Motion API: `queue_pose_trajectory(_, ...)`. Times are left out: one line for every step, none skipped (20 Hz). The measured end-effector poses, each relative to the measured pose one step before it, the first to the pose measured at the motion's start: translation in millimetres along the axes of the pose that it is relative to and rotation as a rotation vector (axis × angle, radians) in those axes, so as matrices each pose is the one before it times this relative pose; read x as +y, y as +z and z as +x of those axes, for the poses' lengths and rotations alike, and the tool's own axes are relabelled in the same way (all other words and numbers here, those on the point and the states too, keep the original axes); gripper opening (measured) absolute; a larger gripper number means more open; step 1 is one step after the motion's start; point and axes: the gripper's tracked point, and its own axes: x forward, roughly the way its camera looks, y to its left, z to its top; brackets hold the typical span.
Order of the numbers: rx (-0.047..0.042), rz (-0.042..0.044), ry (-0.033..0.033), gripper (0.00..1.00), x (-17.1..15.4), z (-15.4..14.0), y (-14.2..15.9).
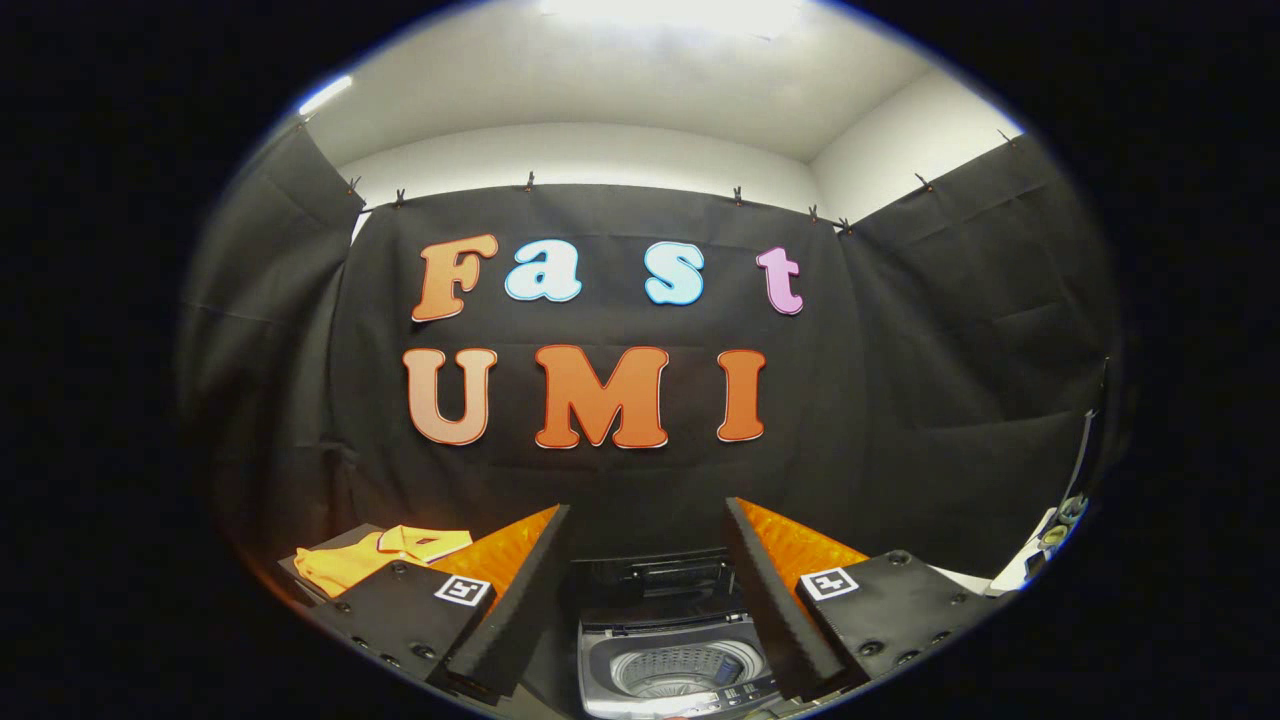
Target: Put the clothes into the washing machine and then close the washing machine lid.
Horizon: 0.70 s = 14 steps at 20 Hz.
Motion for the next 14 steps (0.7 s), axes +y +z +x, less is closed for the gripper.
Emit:
queue_pose_trajectory(-0.00117, 0.00160, 0.00253, 0.97, 0.88, 0.32, -0.43)
queue_pose_trajectory(-0.00379, 0.00218, 0.00241, 0.97, 1.30, -0.21, -0.10)
queue_pose_trajectory(-0.00137, 0.00064, 0.00286, 0.97, 0.62, -0.29, 1.40)
queue_pose_trajectory(0.00084, 0.00038, 0.00286, 0.97, 1.01, 0.57, -0.38)
queue_pose_trajectory(-0.00376, 0.00217, 0.00266, 0.97, 2.66, 1.24, 0.01)
queue_pose_trajectory(-0.00325, 0.00322, 0.00352, 0.97, 1.97, -0.54, 0.43)
queue_pose_trajectory(-0.00126, 0.00045, 0.00550, 0.97, 2.03, -0.72, 0.86)
queue_pose_trajectory(-0.00341, -0.00159, 0.00084, 0.97, 0.93, -0.57, 0.62)
queue_pose_trajectory(-0.00373, -0.00308, 0.00066, 0.97, 0.31, 0.06, 1.05)
queue_pose_trajectory(-0.00478, -0.00367, 0.00249, 0.97, 1.34, -1.15, 1.90)
queue_pose_trajectory(-0.00512, -0.00425, 0.00097, 0.97, 1.08, -0.80, 2.55)
queue_pose_trajectory(-0.00396, -0.00423, 0.00057, 0.97, 0.53, -1.48, 0.15)
queue_pose_trajectory(-0.00340, -0.00429, 0.00070, 0.97, 2.12, -0.37, 2.18)
queue_pose_trajectory(-0.00385, -0.00307, 0.00096, 0.97, 0.95, -0.04, 1.40)
